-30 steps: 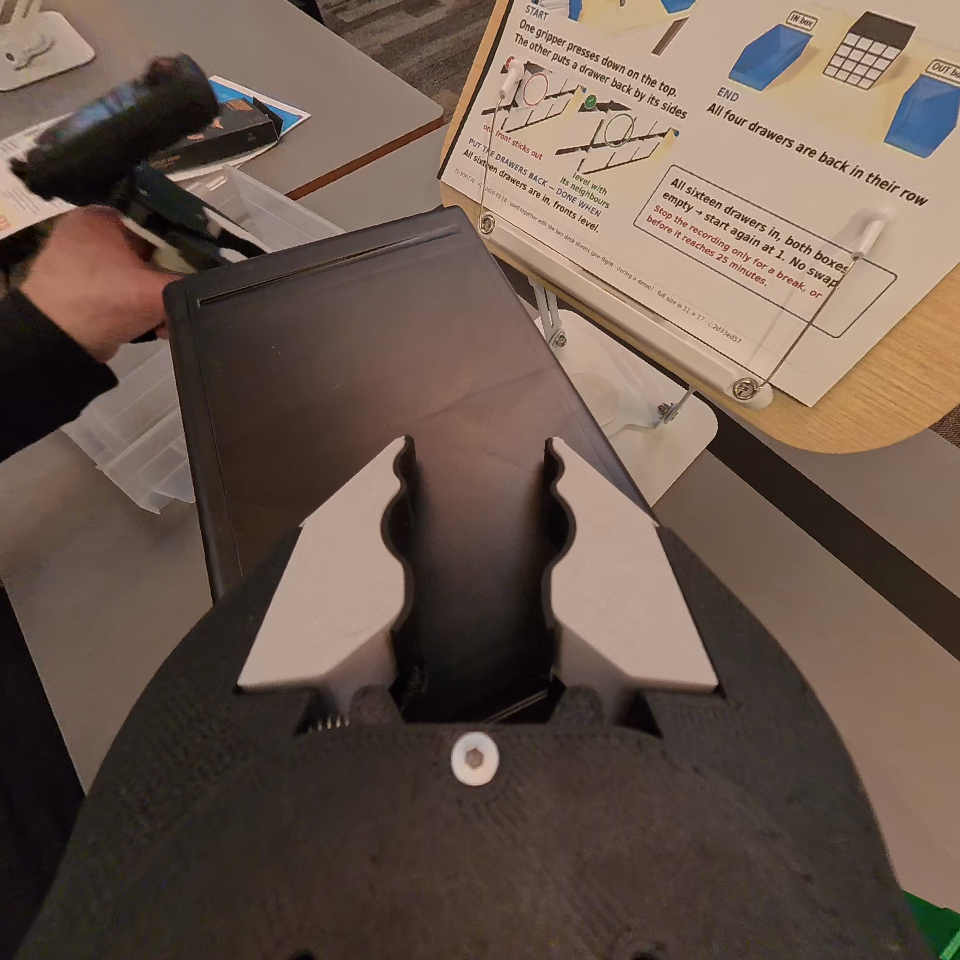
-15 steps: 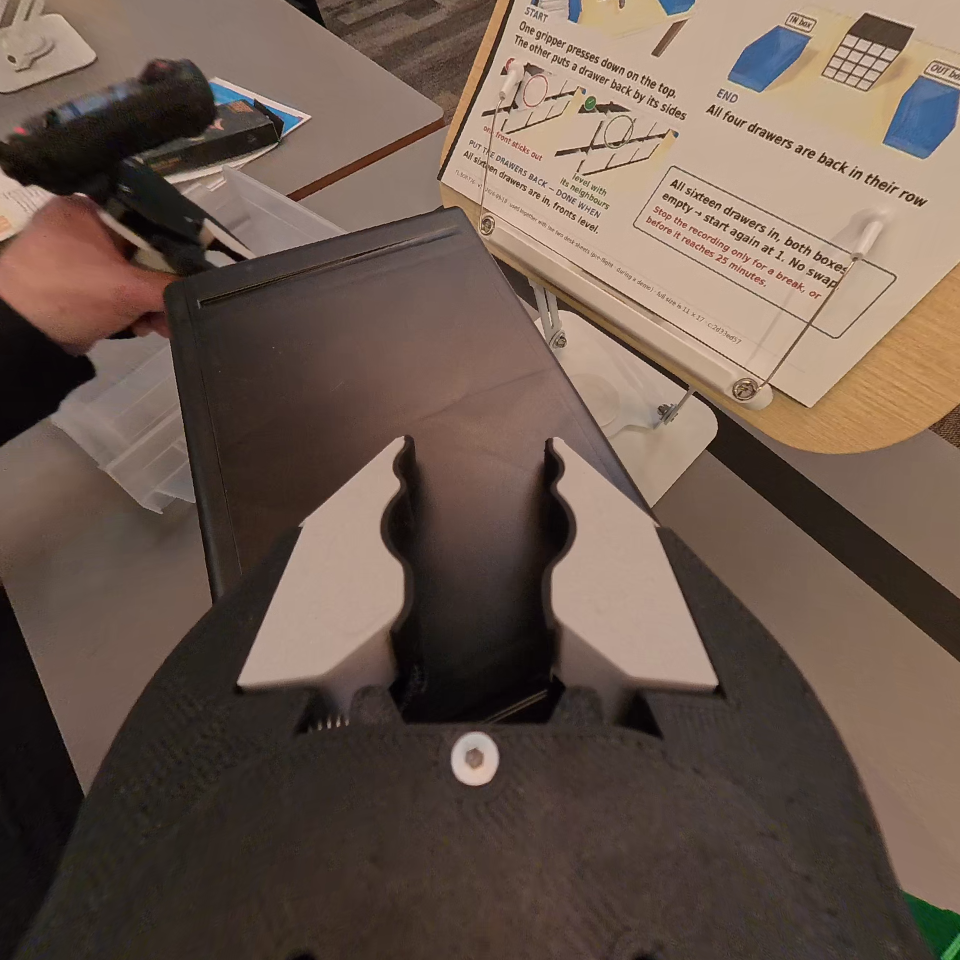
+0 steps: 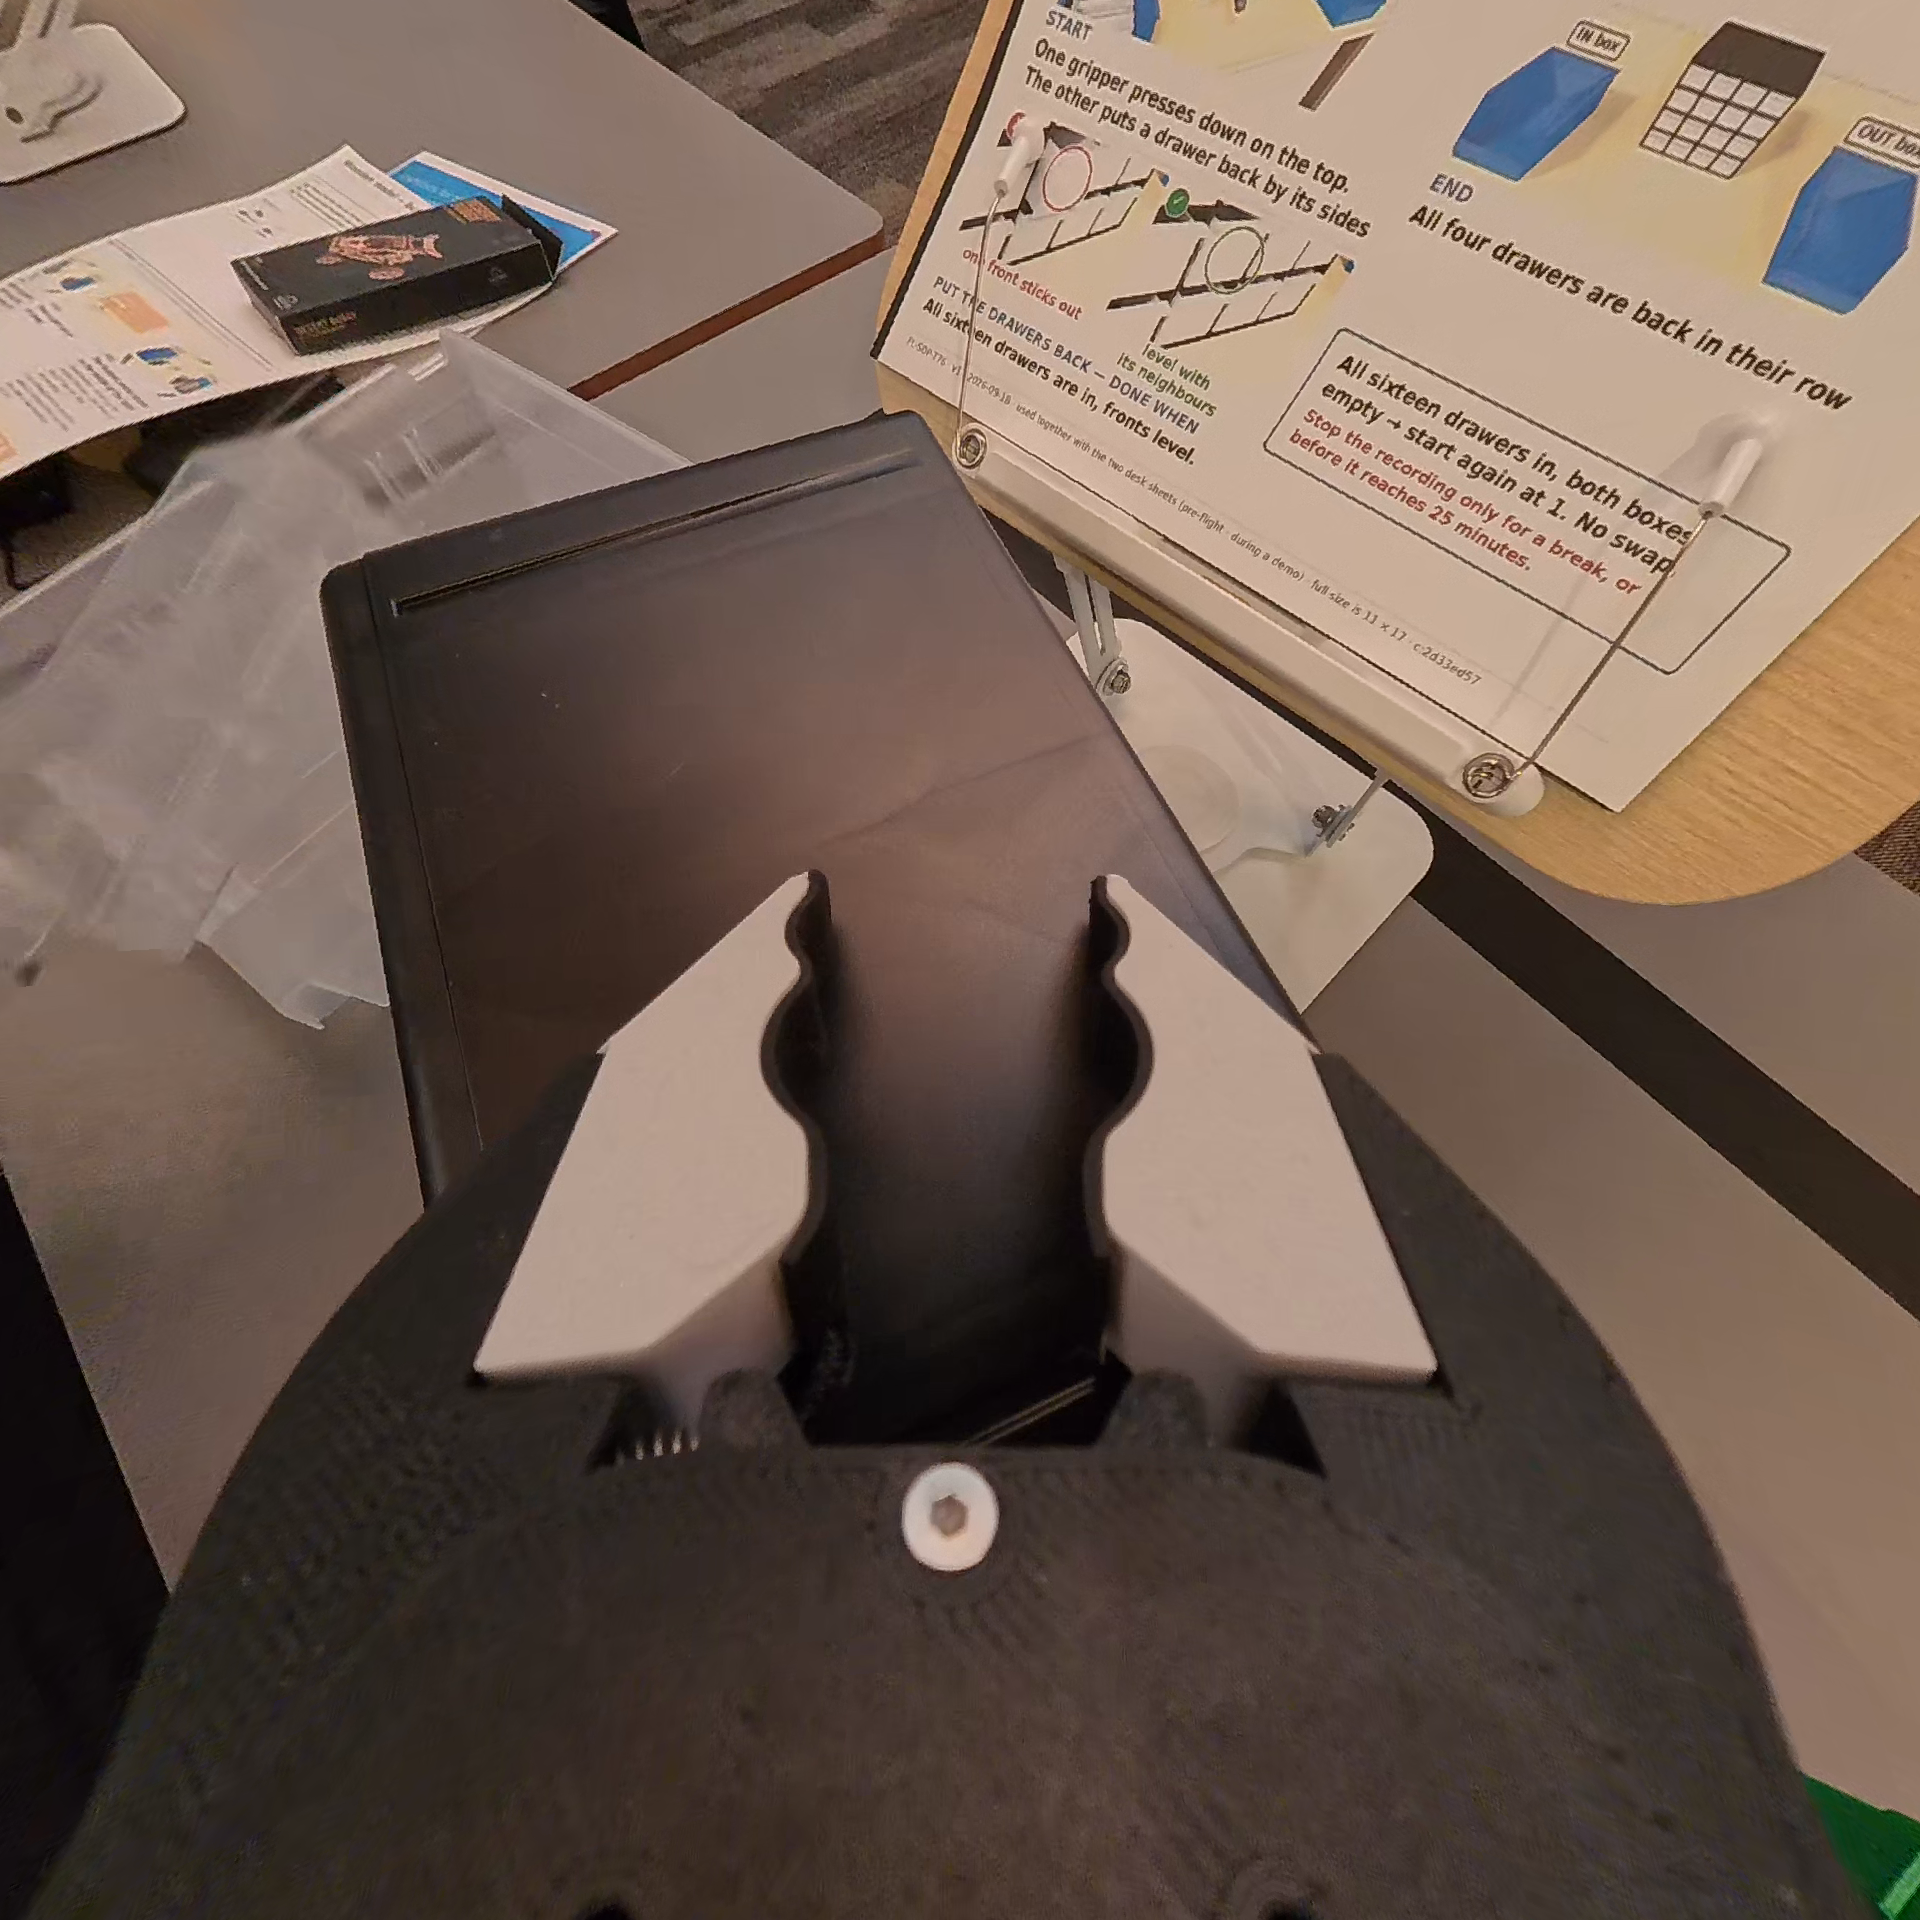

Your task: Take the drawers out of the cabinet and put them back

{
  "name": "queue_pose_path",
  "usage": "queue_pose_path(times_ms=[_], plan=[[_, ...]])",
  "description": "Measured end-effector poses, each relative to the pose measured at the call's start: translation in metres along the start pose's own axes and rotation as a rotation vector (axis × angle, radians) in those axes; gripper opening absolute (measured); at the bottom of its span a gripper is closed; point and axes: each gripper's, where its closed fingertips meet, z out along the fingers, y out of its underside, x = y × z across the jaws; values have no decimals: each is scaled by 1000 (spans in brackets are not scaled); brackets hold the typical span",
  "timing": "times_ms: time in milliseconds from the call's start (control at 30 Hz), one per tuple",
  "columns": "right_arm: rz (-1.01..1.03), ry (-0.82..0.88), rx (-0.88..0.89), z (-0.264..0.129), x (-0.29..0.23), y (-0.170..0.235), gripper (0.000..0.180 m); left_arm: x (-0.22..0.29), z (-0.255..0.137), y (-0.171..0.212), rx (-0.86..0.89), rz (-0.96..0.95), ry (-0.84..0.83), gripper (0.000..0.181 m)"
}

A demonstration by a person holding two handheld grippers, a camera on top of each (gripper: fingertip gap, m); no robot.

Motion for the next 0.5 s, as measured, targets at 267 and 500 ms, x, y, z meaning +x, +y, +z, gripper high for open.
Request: queue_pose_path(times_ms=[267,500], plan=[[2,2,-2,0,0,0,49,138,23,12,-66,401,232,12],[6,7,-6,0,1,0,49,178,65,60,-228,574,381,13]])
